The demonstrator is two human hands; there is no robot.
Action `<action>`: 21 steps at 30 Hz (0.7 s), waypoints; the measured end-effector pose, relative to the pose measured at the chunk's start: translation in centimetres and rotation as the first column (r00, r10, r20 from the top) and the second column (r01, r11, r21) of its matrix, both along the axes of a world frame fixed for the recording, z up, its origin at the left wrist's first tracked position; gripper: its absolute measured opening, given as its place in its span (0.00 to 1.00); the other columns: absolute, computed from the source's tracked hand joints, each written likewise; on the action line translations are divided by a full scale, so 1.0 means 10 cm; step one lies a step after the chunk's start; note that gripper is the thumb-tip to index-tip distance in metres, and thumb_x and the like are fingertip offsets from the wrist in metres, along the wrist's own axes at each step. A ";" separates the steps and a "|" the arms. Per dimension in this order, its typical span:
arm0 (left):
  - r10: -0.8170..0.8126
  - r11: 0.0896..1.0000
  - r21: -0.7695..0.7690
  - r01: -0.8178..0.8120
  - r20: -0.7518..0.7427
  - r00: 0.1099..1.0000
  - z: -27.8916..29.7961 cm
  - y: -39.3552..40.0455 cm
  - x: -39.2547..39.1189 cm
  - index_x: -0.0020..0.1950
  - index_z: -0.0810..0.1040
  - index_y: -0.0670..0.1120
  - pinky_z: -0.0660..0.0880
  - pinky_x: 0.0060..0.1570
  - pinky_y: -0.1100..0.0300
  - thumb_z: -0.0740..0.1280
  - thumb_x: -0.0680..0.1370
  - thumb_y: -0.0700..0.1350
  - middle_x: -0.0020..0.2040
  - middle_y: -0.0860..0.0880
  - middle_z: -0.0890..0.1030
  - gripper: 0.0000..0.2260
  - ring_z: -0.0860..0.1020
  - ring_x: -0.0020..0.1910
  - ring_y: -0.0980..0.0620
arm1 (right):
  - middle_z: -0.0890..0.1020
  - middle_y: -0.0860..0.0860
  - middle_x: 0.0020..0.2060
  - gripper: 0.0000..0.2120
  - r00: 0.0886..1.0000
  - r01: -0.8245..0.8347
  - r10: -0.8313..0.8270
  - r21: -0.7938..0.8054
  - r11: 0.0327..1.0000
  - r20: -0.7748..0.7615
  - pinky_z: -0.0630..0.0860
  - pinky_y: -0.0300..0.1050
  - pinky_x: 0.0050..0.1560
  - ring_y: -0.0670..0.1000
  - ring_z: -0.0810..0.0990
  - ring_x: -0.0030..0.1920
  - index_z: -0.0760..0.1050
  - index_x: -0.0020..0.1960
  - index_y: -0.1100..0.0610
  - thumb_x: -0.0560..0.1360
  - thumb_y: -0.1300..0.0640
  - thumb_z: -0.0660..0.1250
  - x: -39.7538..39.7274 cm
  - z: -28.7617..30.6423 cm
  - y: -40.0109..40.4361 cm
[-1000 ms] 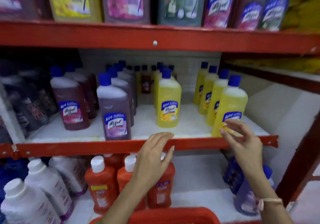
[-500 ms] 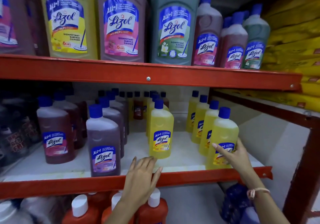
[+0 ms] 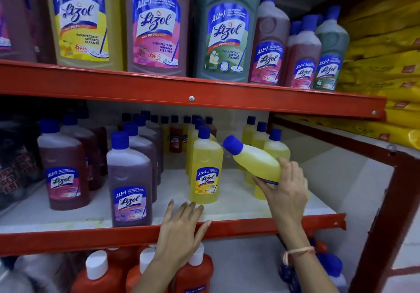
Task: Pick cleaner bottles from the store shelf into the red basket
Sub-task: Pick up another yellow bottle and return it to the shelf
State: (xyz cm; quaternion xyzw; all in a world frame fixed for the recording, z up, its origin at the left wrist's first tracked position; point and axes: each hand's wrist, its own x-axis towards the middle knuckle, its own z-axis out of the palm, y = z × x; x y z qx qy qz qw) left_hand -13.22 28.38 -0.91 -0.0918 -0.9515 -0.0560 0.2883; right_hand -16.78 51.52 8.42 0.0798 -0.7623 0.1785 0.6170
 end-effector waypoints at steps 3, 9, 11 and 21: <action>0.006 1.000 0.002 -0.006 0.030 1.000 0.02 0.00 0.03 0.59 0.77 0.50 0.60 0.65 0.45 0.45 0.80 0.61 0.56 0.48 0.83 0.26 0.79 0.58 0.49 | 0.75 0.56 0.43 0.27 0.992 0.084 -0.076 0.082 0.993 -0.101 0.73 0.53 0.38 0.54 0.70 0.43 0.69 0.58 0.59 0.69 0.42 0.71 0.09 0.05 -0.07; 0.042 0.998 -0.040 -0.039 0.080 0.996 0.03 -0.01 0.05 0.58 0.78 0.51 0.60 0.65 0.45 0.43 0.80 0.62 0.55 0.48 0.83 0.28 0.79 0.57 0.48 | 0.78 0.55 0.49 0.32 0.929 -0.332 0.364 -0.290 0.898 0.061 0.79 0.57 0.41 0.56 0.78 0.47 0.67 0.60 0.54 0.62 0.46 0.78 0.26 0.14 -0.16; 0.048 0.998 -0.041 -0.045 0.081 0.996 0.03 0.00 0.05 0.58 0.78 0.51 0.59 0.65 0.45 0.43 0.80 0.62 0.55 0.49 0.83 0.28 0.80 0.57 0.49 | 0.80 0.55 0.50 0.33 0.752 -0.548 0.658 -0.518 0.657 0.040 0.82 0.58 0.42 0.56 0.81 0.48 0.67 0.58 0.50 0.60 0.50 0.81 0.33 0.21 -0.16; 0.021 0.999 -0.031 -0.019 0.051 0.998 0.02 -0.01 0.04 0.56 0.79 0.51 0.60 0.65 0.45 0.42 0.80 0.62 0.53 0.49 0.84 0.29 0.80 0.56 0.48 | 0.81 0.56 0.51 0.47 0.109 -0.556 0.946 -0.808 -0.196 -0.305 0.81 0.52 0.43 0.59 0.80 0.49 0.67 0.67 0.58 0.54 0.44 0.83 0.18 0.17 -0.08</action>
